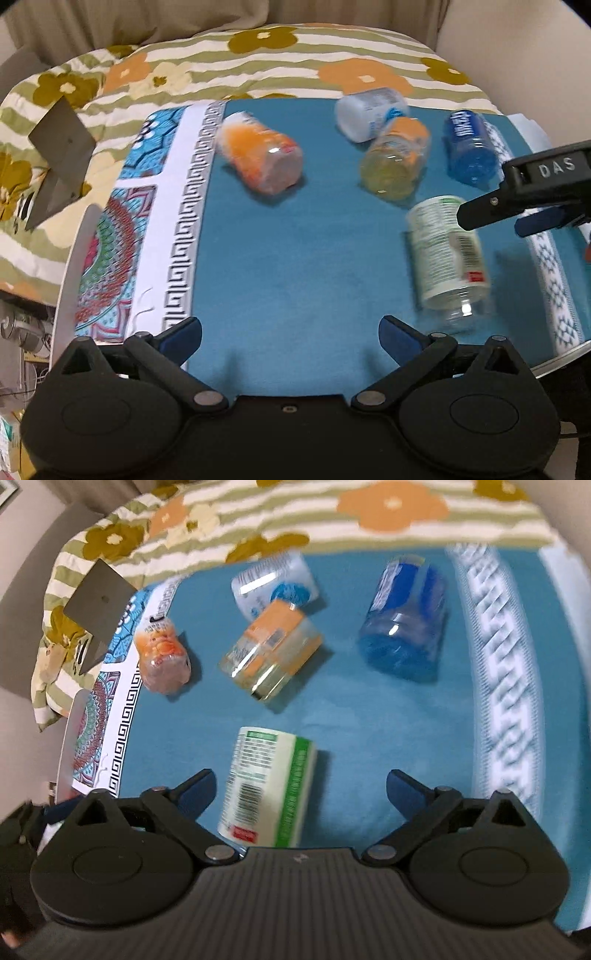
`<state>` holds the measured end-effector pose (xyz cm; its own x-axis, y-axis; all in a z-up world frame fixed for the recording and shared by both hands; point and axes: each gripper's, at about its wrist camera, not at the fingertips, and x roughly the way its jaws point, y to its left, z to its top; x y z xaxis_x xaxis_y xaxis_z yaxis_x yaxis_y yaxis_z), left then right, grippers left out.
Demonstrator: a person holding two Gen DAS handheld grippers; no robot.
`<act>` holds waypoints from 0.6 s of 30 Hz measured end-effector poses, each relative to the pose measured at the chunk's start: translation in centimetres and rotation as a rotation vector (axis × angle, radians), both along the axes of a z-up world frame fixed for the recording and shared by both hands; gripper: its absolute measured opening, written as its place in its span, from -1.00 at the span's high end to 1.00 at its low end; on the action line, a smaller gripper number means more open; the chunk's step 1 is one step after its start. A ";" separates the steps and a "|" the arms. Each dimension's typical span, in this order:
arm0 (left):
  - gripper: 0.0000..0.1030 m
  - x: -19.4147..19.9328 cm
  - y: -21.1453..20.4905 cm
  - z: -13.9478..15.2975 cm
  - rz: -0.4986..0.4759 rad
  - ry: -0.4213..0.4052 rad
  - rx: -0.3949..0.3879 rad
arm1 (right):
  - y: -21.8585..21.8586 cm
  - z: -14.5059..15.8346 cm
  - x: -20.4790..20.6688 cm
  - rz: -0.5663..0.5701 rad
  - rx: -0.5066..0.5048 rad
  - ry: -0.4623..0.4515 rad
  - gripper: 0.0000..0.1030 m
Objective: Flip cup upright
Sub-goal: 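Rotate the right tool to turn the cup upright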
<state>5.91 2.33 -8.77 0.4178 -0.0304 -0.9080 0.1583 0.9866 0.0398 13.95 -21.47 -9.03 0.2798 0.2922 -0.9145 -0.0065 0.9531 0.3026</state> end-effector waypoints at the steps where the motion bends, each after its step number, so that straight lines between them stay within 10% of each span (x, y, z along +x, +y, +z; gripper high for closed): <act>1: -1.00 0.0 0.6 -0.2 0.009 0.004 -0.001 | 0.2 -0.7 0.5 -0.011 0.016 0.022 -1.00; 18: -1.00 0.6 4.4 -1.9 0.056 0.062 -0.026 | 0.6 -5.4 2.9 -0.141 0.148 0.158 -0.49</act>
